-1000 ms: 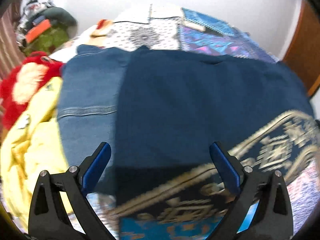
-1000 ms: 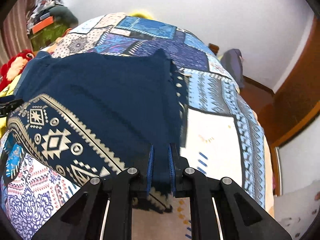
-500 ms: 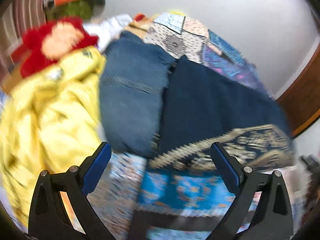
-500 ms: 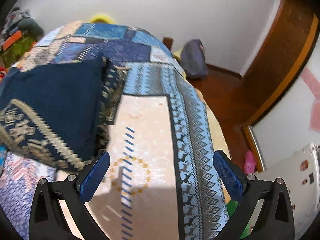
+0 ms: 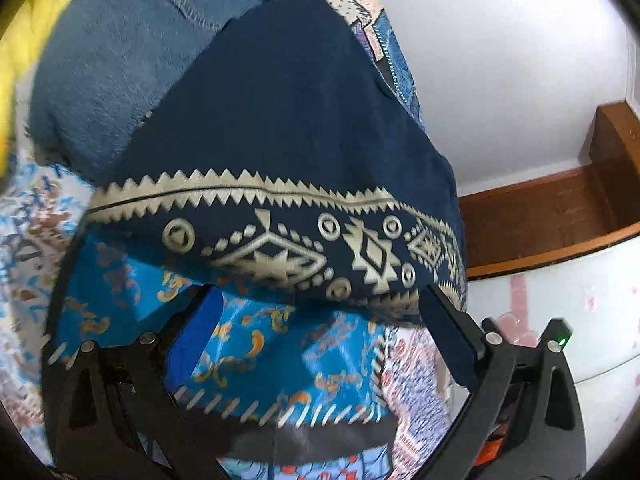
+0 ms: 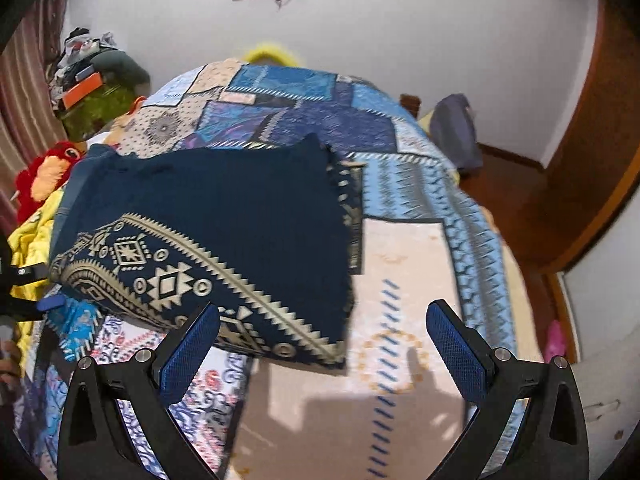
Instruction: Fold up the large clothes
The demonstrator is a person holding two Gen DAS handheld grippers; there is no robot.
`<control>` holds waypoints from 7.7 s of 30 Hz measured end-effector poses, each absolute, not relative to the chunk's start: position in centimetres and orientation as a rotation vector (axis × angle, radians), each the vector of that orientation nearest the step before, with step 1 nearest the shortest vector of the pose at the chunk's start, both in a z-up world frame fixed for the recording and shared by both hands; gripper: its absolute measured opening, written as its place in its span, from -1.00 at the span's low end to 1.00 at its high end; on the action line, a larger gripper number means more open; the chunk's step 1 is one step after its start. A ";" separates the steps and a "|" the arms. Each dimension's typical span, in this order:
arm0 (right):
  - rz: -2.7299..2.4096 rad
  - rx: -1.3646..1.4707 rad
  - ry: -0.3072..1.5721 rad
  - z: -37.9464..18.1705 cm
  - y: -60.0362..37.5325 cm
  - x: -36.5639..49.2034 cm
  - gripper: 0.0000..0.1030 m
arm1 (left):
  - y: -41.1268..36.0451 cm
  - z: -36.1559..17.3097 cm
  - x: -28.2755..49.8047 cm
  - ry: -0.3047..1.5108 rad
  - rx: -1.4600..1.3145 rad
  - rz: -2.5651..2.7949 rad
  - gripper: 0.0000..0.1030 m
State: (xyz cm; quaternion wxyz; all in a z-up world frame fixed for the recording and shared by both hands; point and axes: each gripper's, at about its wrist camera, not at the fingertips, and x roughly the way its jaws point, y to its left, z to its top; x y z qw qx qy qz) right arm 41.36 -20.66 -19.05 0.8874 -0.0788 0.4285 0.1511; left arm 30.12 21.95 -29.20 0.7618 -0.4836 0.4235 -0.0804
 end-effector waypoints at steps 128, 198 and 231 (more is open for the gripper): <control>0.519 0.147 1.049 -20.1 -24.9 50.8 0.99 | 3.7 -17.8 45.5 0.969 -0.235 -0.273 0.99; 0.948 0.175 1.320 -27.1 10.5 54.1 0.32 | 33.6 -23.6 38.2 0.948 -0.545 -0.068 0.50; 0.869 -0.029 0.473 -0.1 -2.6 27.0 0.40 | 18.7 1.1 14.1 0.343 -0.093 0.210 0.70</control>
